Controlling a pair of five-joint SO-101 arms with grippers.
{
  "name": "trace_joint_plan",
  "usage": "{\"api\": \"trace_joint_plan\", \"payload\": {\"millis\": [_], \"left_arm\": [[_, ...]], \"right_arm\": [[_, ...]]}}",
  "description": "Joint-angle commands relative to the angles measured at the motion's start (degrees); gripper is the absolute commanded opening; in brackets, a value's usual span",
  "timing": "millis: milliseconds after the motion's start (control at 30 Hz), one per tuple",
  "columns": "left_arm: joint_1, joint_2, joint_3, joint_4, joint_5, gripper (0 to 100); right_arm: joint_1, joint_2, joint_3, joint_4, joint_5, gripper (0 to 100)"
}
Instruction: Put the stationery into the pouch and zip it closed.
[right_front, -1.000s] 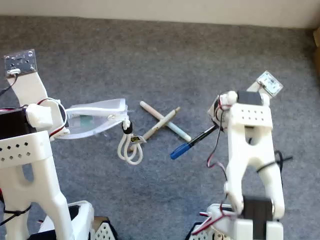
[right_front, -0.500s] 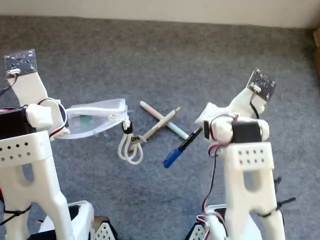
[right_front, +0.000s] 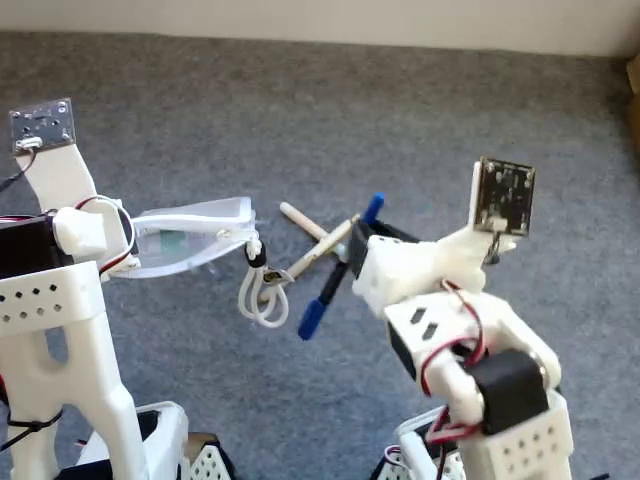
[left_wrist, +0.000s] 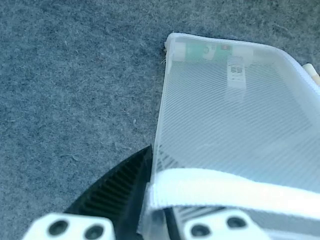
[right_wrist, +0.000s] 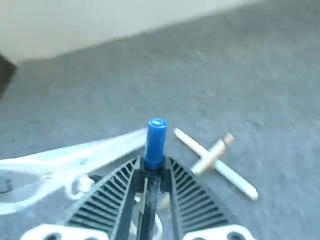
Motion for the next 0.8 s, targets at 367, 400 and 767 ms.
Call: {"api": "trace_joint_plan", "payload": {"millis": [367, 400, 767], "left_arm": [[1.8, 0.4, 0.1, -1.2, 0.5, 1], [1.8, 0.4, 0.1, -1.2, 0.5, 1], [1.8, 0.4, 0.3, -1.2, 0.5, 1]], "right_arm": [[-13.8, -7.0, -0.5, -16.7, 15.6, 0.5], [-14.6, -7.3, -0.5, -17.7, 16.3, 0.5], [-22.5, -7.0, -0.4, -31.8, 17.4, 0.5]]}}
